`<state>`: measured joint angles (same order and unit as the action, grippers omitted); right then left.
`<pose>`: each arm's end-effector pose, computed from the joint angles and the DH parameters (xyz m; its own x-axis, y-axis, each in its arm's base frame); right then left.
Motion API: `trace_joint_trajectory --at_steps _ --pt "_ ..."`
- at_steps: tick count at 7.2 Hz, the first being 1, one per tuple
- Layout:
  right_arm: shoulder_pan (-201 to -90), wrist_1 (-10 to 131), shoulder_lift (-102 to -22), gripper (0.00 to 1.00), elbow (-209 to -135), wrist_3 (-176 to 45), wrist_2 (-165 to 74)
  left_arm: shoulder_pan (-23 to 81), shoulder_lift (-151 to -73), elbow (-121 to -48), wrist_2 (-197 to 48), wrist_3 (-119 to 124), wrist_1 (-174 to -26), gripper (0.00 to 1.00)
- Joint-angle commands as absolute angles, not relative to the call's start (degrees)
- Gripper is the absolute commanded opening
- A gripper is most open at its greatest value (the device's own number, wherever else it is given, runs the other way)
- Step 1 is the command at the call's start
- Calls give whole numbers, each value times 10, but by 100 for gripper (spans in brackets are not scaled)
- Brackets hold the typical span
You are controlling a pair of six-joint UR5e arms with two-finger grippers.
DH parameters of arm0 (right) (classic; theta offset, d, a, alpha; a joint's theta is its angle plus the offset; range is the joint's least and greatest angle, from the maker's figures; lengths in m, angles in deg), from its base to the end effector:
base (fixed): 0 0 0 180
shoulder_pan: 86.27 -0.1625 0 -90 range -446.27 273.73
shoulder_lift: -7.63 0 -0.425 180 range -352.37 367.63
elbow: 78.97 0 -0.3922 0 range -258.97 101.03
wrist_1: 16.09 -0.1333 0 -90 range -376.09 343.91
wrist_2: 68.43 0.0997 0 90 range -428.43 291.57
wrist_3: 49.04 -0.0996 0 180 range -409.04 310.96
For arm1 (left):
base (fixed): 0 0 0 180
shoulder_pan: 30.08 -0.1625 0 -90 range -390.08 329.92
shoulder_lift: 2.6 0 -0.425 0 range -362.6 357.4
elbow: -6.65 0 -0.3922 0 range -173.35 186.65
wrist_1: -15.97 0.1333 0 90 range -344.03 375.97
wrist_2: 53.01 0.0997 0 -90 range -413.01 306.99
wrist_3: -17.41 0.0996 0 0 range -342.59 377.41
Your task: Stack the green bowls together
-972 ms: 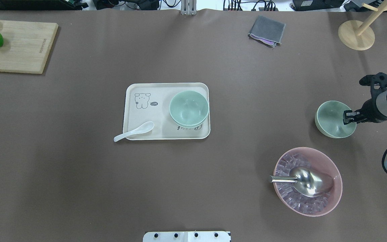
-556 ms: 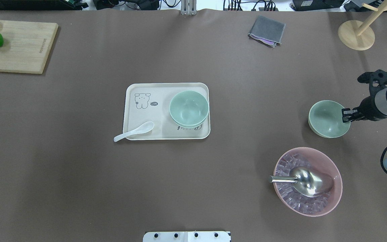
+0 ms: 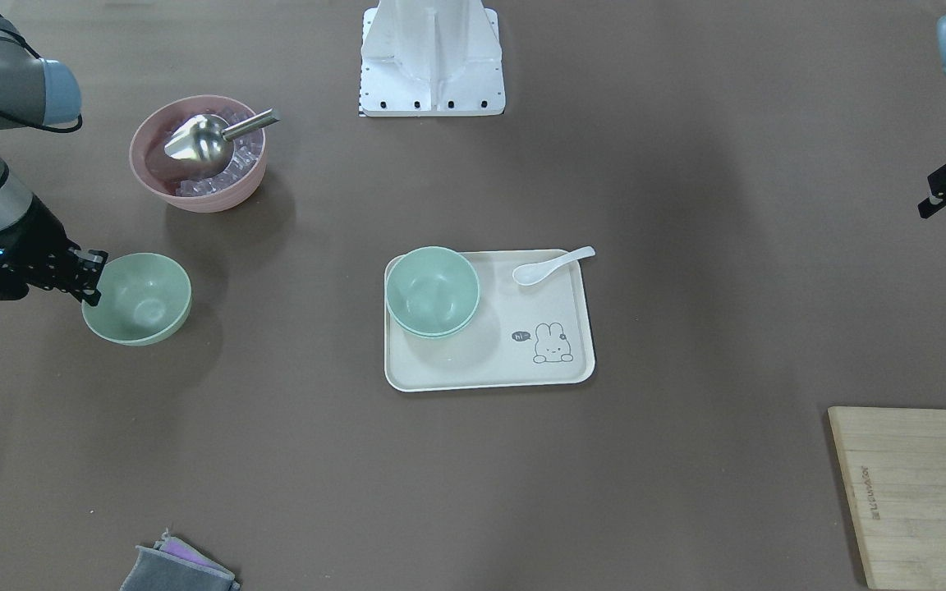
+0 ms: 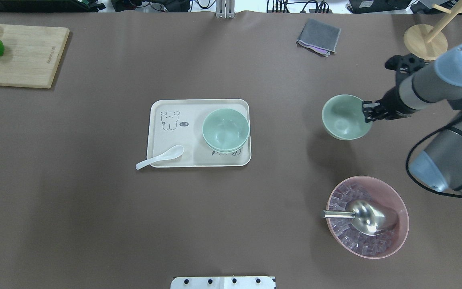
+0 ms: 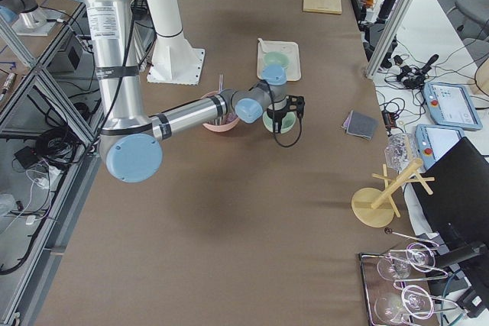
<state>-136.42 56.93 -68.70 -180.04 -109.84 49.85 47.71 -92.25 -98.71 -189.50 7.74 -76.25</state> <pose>-0.3116 -0.5077 0.4104 0.6488 0.1068 0.7534 -0.1805 0.9834 0.0160 0.0443 -0.4936 0.5219 0.6525 0.1937 -0.7326 -0.0937 0.9800 0.1756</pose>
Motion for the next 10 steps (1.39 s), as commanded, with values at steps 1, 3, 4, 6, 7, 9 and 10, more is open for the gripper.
trace_joint_trajectory --at_steps 1,3,4,6,7,9,10 --pt "-1322 670 -558 0 -1804 -1184 497 477 -922 -985 -1895 77 -770 98" --pt "-1300 687 -505 0 -1806 -1231 497 476 -915 -981 -1896 77 -775 98" --pt "-1284 688 -484 0 -1801 -1258 493 476 -913 -981 -1896 77 -775 98" --pt "-1245 764 -431 0 -1798 -1274 460 477 -912 -981 -1896 77 -775 98" --pt "-1222 773 -419 0 -1790 -1274 429 477 -905 -985 -1896 77 -776 98" --pt "-1215 772 -391 0 -1738 -1274 426 477 -890 -985 -1896 77 -807 98" --pt "-1214 770 -387 0 -1727 -1274 426 477 -874 -983 -1896 77 -837 98"
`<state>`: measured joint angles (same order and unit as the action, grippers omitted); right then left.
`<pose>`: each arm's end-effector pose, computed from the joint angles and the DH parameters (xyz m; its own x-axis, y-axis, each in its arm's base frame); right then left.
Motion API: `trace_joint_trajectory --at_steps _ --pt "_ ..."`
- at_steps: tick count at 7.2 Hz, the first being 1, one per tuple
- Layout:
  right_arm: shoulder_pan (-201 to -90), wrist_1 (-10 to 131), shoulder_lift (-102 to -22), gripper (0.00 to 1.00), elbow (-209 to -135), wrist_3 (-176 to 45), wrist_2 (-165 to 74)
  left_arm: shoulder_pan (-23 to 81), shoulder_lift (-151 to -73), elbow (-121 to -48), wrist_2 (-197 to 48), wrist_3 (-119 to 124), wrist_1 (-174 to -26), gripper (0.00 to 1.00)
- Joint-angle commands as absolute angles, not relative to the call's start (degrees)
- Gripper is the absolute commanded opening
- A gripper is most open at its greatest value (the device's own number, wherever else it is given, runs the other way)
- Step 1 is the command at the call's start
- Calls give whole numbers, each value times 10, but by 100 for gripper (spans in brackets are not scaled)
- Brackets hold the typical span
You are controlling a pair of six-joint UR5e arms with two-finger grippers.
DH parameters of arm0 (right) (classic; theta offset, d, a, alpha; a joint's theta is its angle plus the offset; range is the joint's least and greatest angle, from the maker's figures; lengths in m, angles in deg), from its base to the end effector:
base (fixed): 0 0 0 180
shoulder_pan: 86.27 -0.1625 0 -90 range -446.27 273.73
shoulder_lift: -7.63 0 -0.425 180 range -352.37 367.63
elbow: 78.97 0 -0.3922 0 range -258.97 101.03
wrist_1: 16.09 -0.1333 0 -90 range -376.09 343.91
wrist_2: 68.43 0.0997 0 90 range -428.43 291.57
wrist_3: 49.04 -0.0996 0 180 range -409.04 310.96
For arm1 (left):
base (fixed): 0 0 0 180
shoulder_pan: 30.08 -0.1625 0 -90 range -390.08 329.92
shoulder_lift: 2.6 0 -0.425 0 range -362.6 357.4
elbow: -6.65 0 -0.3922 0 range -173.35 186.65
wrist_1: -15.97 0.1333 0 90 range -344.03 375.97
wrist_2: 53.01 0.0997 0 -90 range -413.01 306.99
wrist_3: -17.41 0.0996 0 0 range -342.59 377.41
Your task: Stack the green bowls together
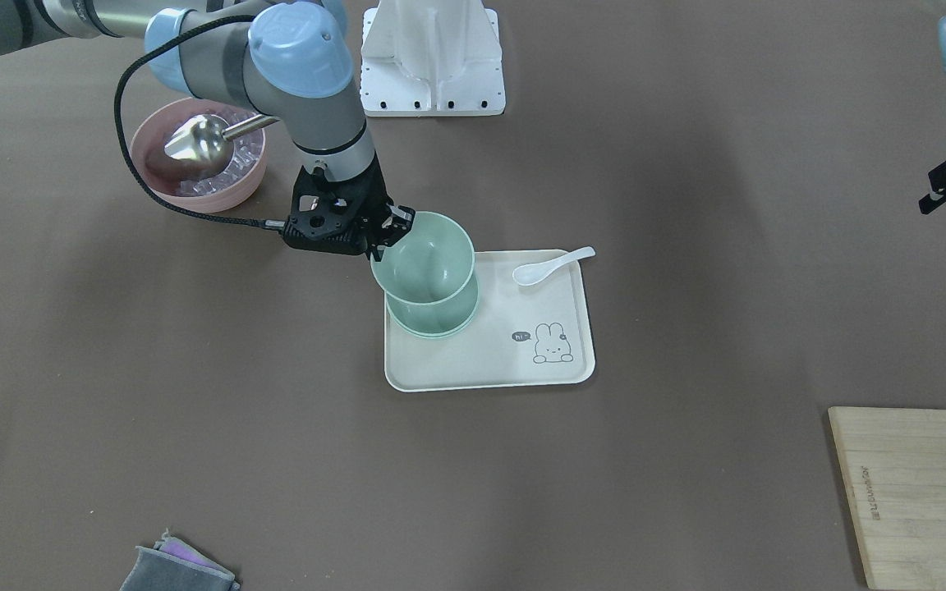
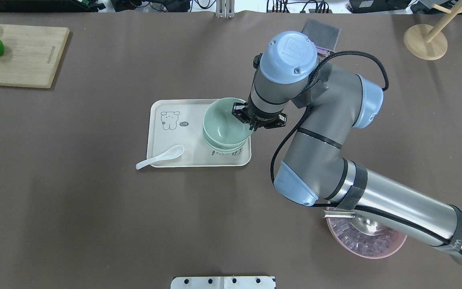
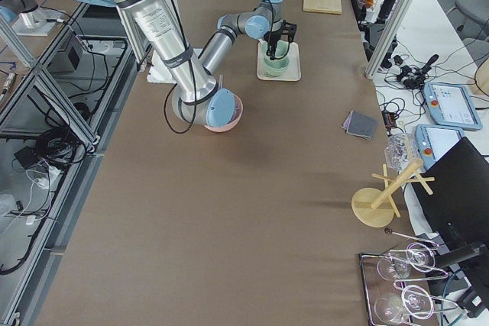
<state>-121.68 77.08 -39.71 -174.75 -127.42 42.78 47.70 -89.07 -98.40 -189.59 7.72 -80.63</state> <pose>-0.5014 -0.4758 0.1761 0.6284 0.2164 0.7472 -0.2084 0.9723 -0.1063 0.0408 -0.4763 0.5424 0.6489 0.2047 -0.7328 -0.0933 0.9773 0.1904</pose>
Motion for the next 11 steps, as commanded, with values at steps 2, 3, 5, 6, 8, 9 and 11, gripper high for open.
trace_joint_trajectory --at_steps 2,3,5,6,8,9,11 --pt "-1205 768 -386 0 -1727 -1287 425 477 -867 -981 -1895 77 -846 98" --pt "-1198 768 -385 0 -1726 -1288 418 477 -864 -980 -1895 77 -846 98" --pt "-1195 768 -381 0 -1721 -1288 410 477 -863 -980 -1895 77 -846 98" --pt "-1195 768 -380 0 -1718 -1288 410 477 -862 -981 -1895 77 -846 98" --pt "-1197 768 -381 0 -1718 -1283 409 477 -856 -983 -1895 77 -847 98" --pt "-1198 768 -381 0 -1718 -1282 406 477 -856 -983 -1895 77 -847 98" --pt "-1205 768 -381 0 -1707 -1280 406 477 -856 -983 -1895 77 -846 98"
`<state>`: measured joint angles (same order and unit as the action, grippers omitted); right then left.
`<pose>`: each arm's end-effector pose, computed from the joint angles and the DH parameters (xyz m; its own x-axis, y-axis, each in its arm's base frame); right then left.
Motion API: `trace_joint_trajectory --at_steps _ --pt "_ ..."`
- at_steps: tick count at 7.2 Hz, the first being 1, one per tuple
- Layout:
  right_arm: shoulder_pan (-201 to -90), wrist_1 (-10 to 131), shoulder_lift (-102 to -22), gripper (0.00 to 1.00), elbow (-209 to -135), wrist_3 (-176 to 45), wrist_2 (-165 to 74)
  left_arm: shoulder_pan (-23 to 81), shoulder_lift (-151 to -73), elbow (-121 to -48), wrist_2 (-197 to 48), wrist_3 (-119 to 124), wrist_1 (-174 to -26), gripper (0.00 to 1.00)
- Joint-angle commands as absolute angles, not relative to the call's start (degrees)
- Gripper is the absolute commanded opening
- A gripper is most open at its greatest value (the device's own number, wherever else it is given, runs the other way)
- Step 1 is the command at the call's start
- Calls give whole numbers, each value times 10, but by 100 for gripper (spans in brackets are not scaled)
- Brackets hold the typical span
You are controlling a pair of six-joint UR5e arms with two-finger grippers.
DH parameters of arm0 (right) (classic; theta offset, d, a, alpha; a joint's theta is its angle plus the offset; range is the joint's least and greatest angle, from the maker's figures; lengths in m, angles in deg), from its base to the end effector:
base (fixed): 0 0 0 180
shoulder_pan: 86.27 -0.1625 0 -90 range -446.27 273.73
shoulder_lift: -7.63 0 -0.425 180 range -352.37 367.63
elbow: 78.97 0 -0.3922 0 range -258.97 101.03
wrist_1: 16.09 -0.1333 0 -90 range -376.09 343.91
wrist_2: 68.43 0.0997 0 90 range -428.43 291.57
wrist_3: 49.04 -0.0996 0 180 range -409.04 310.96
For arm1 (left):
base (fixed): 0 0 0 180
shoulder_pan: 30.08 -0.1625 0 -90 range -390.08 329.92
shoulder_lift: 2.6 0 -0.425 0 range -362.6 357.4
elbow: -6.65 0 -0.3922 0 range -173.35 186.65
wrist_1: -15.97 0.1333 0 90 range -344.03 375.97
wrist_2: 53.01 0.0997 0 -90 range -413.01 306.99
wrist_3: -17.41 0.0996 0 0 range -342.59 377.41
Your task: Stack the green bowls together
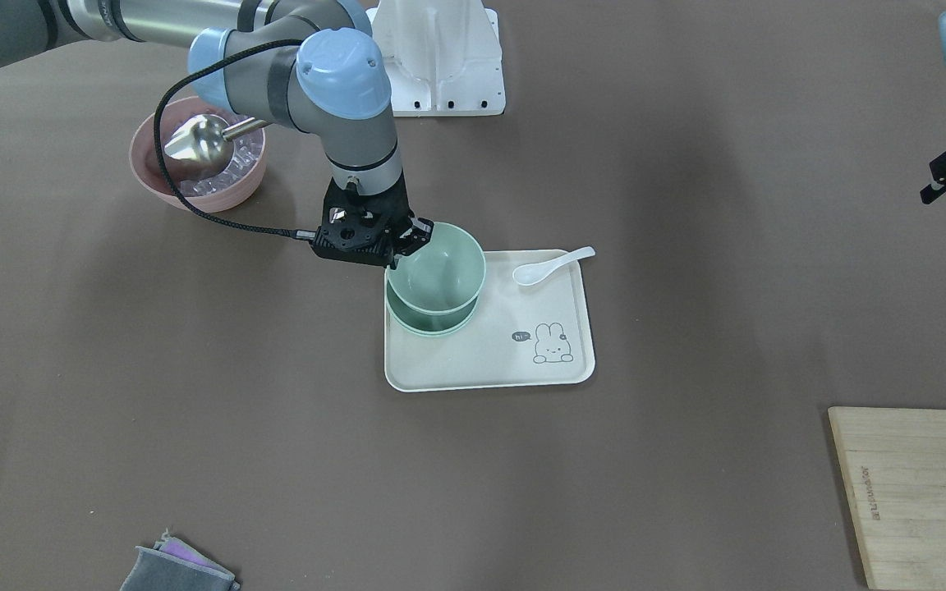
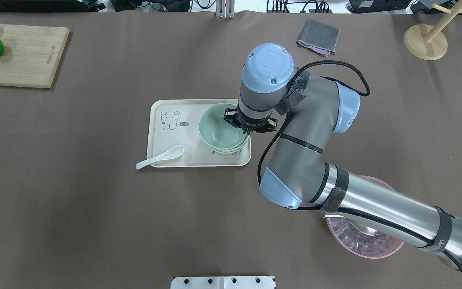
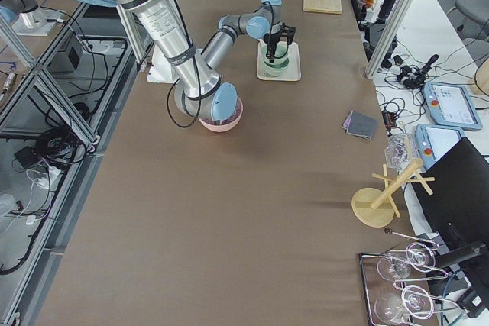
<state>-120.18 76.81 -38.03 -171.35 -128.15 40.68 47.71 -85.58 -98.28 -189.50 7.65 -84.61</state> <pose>-0.5273 -0.4758 0.1798 0.6521 0.2232 0.7246 -0.2198 0.9703 -0.1011 0.0361 -0.4555 0.5638 0.6492 0.2079 -0.7316 -0.0918 0.9763 0.1959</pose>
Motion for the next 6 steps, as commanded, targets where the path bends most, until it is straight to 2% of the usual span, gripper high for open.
trace_joint_trajectory --at_steps 1,6 --pt "-1207 767 -380 0 -1706 -1279 406 477 -856 -983 -1895 77 -847 98" --pt "-1208 753 -377 0 -1688 -1277 407 476 -856 -982 -1895 77 -847 98"
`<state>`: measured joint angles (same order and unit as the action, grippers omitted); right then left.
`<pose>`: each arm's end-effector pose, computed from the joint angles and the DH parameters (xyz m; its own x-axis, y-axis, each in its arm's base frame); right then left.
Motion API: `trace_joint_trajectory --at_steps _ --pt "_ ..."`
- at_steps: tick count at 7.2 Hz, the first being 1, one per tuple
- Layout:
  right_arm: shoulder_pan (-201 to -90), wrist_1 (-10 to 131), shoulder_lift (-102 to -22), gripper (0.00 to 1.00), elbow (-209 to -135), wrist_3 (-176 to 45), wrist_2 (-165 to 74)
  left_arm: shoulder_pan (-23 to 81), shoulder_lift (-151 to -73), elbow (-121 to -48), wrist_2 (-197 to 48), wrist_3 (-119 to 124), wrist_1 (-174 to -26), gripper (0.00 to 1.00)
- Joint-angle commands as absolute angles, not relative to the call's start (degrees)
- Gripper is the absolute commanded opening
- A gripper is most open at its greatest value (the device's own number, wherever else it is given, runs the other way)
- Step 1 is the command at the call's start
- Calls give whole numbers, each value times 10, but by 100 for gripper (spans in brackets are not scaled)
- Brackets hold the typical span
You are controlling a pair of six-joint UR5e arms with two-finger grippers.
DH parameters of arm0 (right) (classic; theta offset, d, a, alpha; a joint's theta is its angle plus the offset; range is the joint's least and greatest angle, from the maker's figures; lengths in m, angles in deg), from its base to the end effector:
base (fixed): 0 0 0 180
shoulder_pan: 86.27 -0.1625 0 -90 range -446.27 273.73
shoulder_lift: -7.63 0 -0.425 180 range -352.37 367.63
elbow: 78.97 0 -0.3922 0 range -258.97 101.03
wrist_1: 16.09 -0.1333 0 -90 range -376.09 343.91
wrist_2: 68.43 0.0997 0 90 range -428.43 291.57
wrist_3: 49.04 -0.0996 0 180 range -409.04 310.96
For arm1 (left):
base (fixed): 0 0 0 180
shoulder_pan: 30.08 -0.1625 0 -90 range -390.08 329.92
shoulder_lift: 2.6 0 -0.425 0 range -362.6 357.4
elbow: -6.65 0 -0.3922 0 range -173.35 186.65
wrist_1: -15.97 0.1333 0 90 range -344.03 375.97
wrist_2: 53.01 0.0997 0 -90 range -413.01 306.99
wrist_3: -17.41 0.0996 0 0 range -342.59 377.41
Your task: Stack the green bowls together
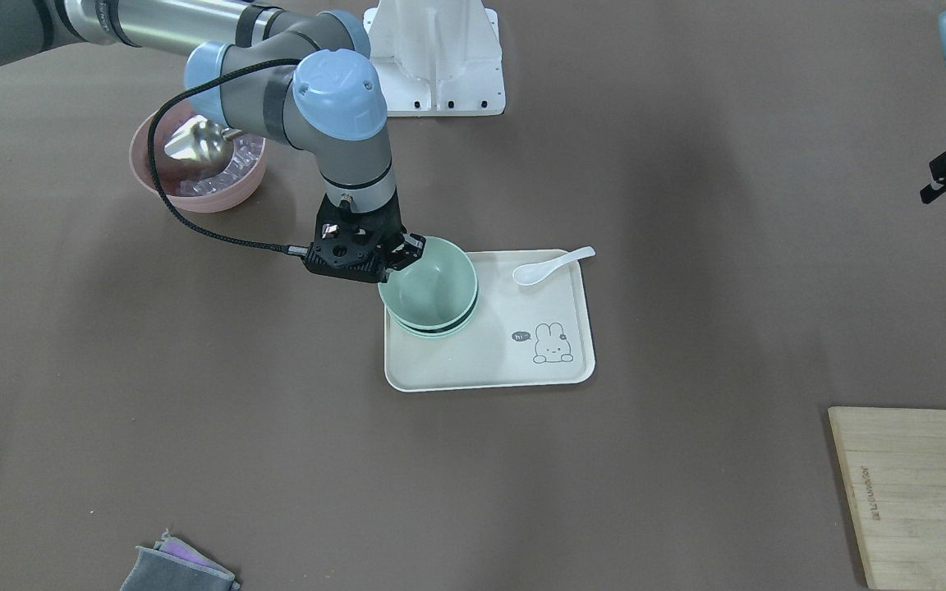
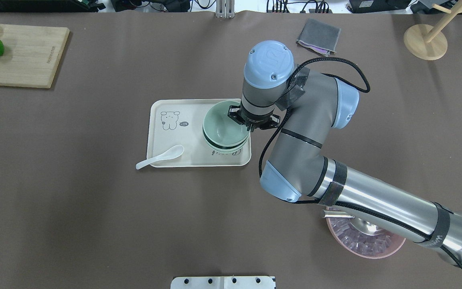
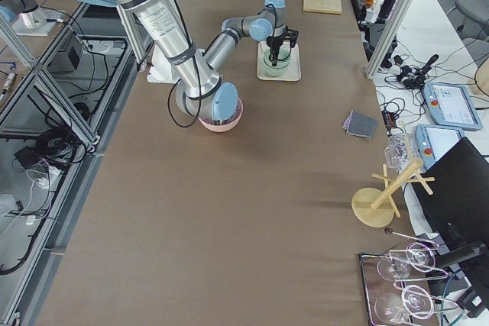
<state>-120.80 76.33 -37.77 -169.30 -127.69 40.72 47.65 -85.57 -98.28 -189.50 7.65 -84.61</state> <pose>-0.5305 -0.4871 0.1901 0.6649 0.2318 0.7101 -0.2264 0.9684 -0.1041 0.0365 -0.4554 0.5638 0.6490 0.2085 -0.7316 -0.0929 0.9762 0.1958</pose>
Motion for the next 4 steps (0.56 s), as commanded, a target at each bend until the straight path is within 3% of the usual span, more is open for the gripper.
trace_joint_trajectory --at_steps 1,4 --pt "-1207 752 -375 0 -1681 -1276 407 476 -856 -982 -1895 77 -846 98" --pt "-1206 753 -375 0 -1680 -1277 411 475 -856 -981 -1895 77 -846 98"
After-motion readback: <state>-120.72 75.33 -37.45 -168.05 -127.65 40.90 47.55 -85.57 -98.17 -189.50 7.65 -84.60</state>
